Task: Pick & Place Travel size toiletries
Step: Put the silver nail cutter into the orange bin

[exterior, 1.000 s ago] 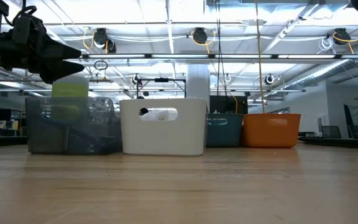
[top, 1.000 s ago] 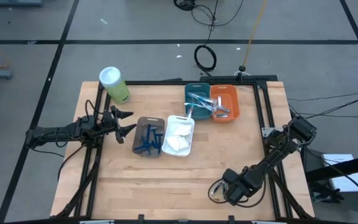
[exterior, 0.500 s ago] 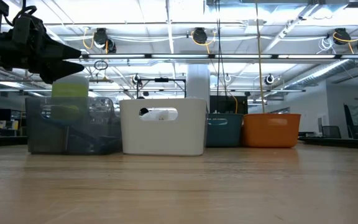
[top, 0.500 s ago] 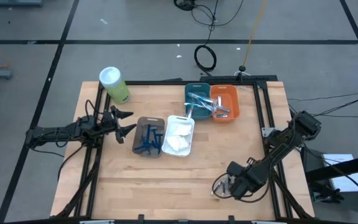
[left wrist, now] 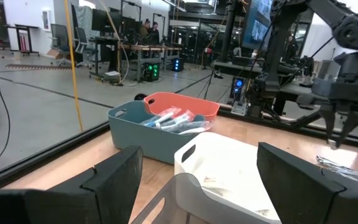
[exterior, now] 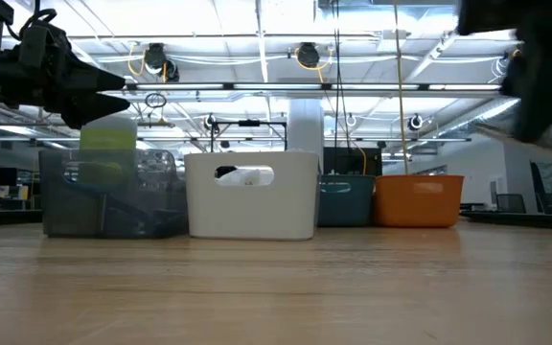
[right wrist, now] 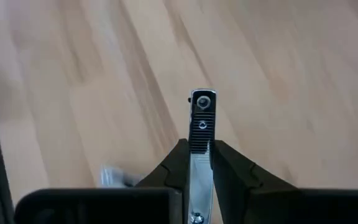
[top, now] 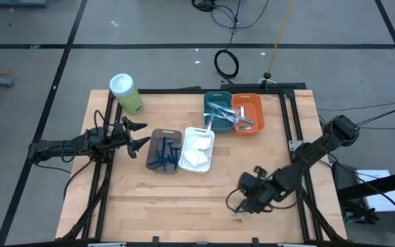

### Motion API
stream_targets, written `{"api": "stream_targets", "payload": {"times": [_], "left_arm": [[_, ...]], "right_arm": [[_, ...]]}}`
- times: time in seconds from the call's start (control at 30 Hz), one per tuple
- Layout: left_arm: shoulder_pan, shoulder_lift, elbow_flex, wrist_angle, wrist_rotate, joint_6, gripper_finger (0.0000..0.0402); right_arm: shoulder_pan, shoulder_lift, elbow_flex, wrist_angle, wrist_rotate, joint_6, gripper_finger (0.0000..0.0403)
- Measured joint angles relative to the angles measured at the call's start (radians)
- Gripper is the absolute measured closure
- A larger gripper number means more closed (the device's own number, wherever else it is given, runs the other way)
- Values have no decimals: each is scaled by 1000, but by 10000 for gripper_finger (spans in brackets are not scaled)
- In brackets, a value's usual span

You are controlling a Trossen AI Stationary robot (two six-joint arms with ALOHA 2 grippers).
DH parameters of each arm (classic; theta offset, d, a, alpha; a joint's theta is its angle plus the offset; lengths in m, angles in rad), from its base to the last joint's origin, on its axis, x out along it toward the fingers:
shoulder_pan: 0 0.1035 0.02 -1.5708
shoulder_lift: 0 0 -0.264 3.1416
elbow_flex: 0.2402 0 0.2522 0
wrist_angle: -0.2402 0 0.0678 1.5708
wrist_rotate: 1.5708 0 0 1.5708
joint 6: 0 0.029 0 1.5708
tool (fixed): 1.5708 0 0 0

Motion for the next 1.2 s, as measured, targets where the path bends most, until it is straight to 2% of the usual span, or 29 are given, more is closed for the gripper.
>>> {"api": "stream_targets", "payload": {"times": [0.23, 0.43, 0.5, 0.63, 0.77, 0.87, 1.07, 1.2], "left_arm": [[0, 0, 0, 0, 0, 0, 96], [0, 0, 0, 0, 0, 0, 96], [0, 0, 0, 0, 0, 0, 96], [0, 0, 0, 0, 0, 0, 96], [0, 0, 0, 0, 0, 0, 96], [0, 0, 0, 0, 0, 0, 96], [0, 0, 0, 0, 0, 0, 96], [0, 0, 0, 0, 0, 0, 96]], "right_arm": [[-148, 0, -89, 441, 51, -399, 367], [-304, -1, -102, 649, 131, -680, 367], [-364, -7, -102, 690, 129, -755, 367], [-491, -59, -101, 697, 131, -846, 367], [-621, -139, -103, 616, 130, -898, 367], [-726, -214, -102, 511, 141, -917, 367], [-918, -303, -102, 250, 240, -893, 367], [-1024, -311, -144, 191, 183, -866, 367]]}}
